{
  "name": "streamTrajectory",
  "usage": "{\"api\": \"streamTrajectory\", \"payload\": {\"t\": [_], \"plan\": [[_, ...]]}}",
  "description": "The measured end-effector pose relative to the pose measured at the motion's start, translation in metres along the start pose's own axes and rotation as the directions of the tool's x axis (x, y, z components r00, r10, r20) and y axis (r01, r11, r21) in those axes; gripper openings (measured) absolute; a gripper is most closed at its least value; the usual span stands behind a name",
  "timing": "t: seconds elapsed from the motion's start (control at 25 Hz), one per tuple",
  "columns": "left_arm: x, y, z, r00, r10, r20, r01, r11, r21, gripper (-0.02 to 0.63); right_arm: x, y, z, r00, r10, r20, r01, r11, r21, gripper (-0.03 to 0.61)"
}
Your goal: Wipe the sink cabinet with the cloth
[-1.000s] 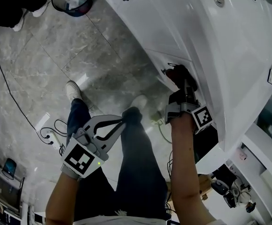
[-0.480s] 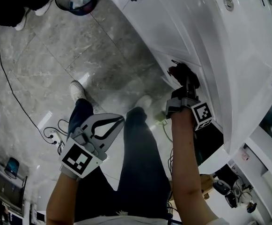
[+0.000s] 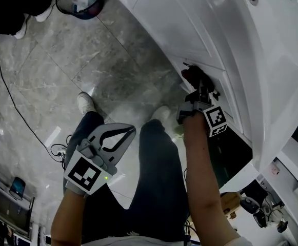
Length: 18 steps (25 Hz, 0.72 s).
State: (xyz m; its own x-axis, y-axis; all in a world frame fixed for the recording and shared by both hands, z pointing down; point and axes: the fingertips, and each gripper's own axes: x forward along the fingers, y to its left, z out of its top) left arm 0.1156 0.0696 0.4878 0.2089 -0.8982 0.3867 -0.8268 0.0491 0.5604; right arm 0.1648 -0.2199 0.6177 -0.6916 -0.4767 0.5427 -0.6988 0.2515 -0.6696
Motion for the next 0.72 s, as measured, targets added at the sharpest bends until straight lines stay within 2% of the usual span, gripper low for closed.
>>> {"api": "streamTrajectory", "payload": {"t": [0.32,0.44,0.72], "plan": [[0.016,-0.004,-0.007,1.0,-0.01,-0.011,0.011,0.999,0.044,0.012,0.002,-0.004,-0.002,0.998,0.069,-0.015,-0.069,0.997,-0.017,0.143],[0.021,-0.006,-0.005,1.0,-0.009,-0.009,0.01,0.998,0.062,0.012,0.001,-0.005,-0.001,0.997,0.074,-0.029,-0.074,0.997,-0.012,0.143],[0.029,-0.021,-0.006,1.0,-0.009,-0.015,0.009,0.999,0.051,0.012,-0.013,-0.023,0.008,0.997,0.073,-0.034,-0.074,0.997,-0.03,0.143]]}}
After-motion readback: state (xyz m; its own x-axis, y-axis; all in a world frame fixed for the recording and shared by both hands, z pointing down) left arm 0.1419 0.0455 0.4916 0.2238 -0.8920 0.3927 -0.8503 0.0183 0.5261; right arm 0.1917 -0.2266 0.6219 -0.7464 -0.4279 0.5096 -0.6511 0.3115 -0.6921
